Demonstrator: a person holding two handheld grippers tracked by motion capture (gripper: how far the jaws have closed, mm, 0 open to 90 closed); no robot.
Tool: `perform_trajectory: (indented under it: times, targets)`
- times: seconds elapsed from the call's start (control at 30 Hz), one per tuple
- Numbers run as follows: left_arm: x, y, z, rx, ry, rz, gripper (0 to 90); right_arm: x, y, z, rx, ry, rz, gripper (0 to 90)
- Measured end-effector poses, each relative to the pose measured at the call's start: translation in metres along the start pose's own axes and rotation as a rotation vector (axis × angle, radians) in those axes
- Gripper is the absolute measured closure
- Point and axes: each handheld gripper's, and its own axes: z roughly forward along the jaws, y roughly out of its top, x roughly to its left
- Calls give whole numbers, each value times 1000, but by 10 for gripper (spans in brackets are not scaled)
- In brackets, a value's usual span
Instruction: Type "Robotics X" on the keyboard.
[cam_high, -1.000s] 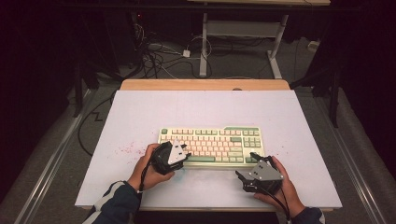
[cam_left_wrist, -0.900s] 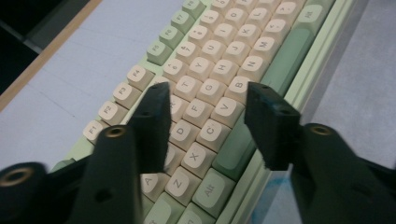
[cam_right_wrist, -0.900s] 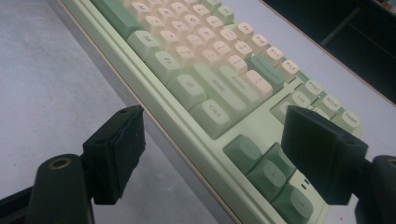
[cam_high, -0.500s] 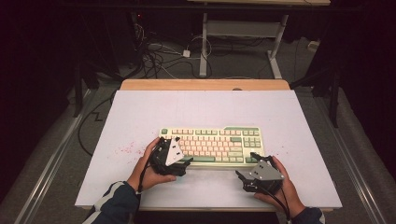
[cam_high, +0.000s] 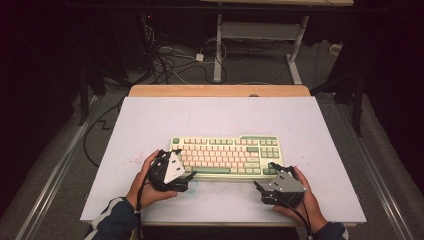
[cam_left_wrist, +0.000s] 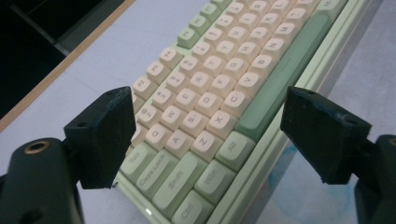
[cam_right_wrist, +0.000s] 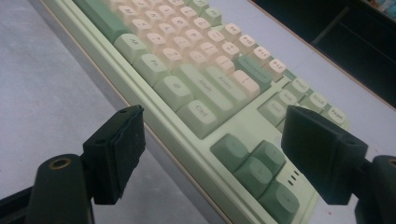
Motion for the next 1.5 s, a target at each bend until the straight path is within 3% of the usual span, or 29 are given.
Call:
perform_trajectory:
  times: [0.2,0.3,0.43,0.53,0.6,0.77,0.97,1.27,1.5]
  targets:
    - [11,-10,-11,27,34,12,167,-4,-1,0,3,-8,20,236]
    - [17,-14,-17,41,45,13,167,-9,0,0,7,-48,47,294]
    - [25,-18,-23,41,66,6,168,-23,2,0,-11,28,81,375]
    - [31,-18,-26,30,84,-13,180,-27,8,4,0,34,97,483]
    - [35,-19,-28,30,100,-19,182,-29,12,6,0,62,105,569]
    - [43,-20,-31,34,120,-40,183,-31,23,15,40,89,99,760]
    - [49,-20,-33,41,145,-44,183,-37,35,29,67,142,101,900]
    - [52,-22,-31,52,165,-41,194,-31,42,47,146,204,65,900]
    - [54,-20,-30,53,181,-57,218,-31,39,49,158,207,68,900]
